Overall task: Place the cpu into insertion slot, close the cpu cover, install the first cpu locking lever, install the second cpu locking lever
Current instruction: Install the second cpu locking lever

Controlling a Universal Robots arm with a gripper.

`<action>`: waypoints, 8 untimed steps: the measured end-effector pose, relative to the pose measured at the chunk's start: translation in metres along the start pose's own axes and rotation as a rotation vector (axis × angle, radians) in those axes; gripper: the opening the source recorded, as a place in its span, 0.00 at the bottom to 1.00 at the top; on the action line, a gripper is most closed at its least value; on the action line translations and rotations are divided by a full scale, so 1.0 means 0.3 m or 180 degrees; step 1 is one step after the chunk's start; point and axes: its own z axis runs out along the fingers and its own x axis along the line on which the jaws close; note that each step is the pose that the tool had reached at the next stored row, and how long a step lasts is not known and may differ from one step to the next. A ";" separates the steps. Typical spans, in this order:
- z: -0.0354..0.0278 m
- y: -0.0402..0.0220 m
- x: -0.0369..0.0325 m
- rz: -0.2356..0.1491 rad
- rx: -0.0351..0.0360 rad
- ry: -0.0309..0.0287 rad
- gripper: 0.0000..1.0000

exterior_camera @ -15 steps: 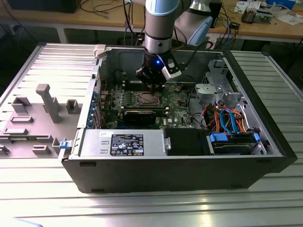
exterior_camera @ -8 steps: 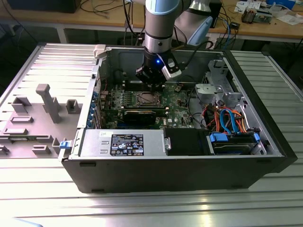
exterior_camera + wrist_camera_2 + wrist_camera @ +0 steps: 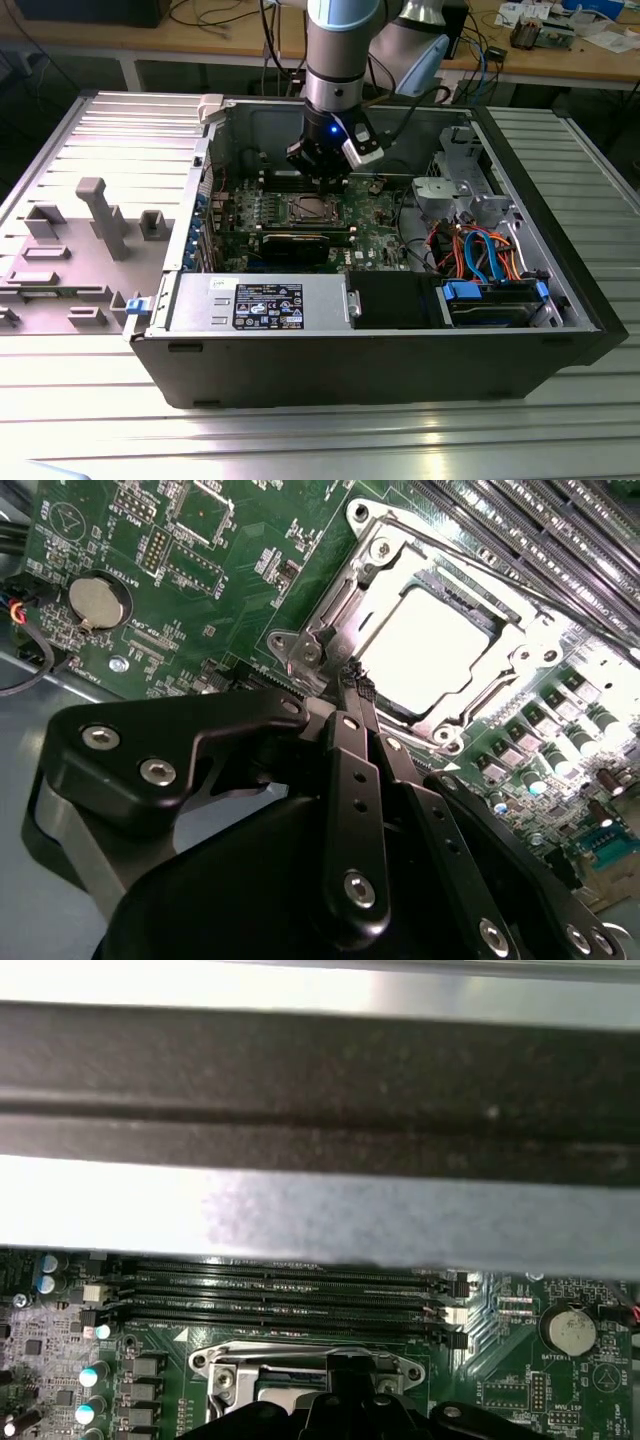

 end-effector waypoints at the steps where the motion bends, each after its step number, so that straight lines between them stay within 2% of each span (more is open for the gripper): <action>1: -0.003 0.000 0.000 0.0000 0.0000 0.0000 0.11; 8: -0.006 -0.014 0.001 0.0000 0.0008 0.0000 0.11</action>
